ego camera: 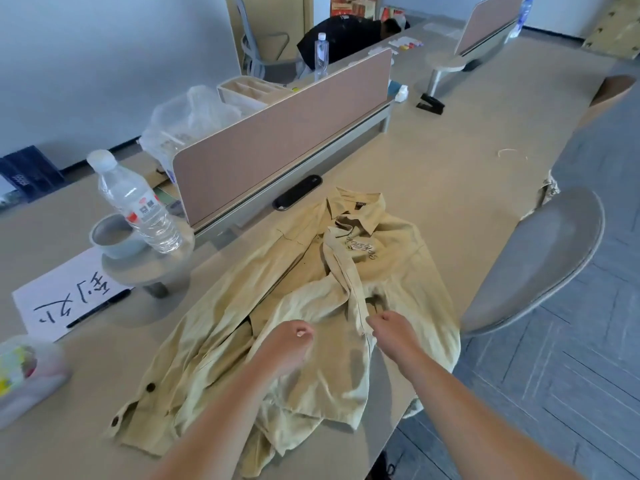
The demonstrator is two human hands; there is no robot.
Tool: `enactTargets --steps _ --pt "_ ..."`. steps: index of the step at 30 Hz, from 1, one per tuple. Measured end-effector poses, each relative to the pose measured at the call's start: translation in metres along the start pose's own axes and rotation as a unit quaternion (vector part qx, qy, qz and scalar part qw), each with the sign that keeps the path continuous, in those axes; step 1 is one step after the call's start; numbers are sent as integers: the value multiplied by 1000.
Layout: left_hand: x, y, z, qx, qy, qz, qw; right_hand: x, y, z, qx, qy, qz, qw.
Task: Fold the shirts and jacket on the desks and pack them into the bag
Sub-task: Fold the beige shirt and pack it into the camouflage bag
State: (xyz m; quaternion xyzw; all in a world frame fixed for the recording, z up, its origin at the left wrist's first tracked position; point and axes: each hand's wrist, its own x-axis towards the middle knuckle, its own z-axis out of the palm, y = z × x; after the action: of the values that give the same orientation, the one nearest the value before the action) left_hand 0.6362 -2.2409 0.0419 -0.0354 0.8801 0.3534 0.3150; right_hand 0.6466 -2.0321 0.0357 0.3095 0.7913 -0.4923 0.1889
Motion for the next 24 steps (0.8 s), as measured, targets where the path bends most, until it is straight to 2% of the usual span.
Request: enactTargets --steps 6,9,14,19,22,24 --pt "-42 -4 19 -18 -38 20 999 -67 44 23 -36 -20 64 997" --pt "-49 -23 43 -9 -55 16 998 -68 73 39 -32 -53 79 995" --pt "-52 -58 73 -2 -67 8 998 -53 101 66 43 -55 93 993" --pt "-64 -71 86 -14 -50 30 998 -51 100 74 94 -18 19 995" --pt "-77 -55 86 -14 -40 41 998 -61 78 64 177 -39 1 983" --pt "-88 -39 84 -7 -5 59 998 -69 62 54 179 -68 -19 981"
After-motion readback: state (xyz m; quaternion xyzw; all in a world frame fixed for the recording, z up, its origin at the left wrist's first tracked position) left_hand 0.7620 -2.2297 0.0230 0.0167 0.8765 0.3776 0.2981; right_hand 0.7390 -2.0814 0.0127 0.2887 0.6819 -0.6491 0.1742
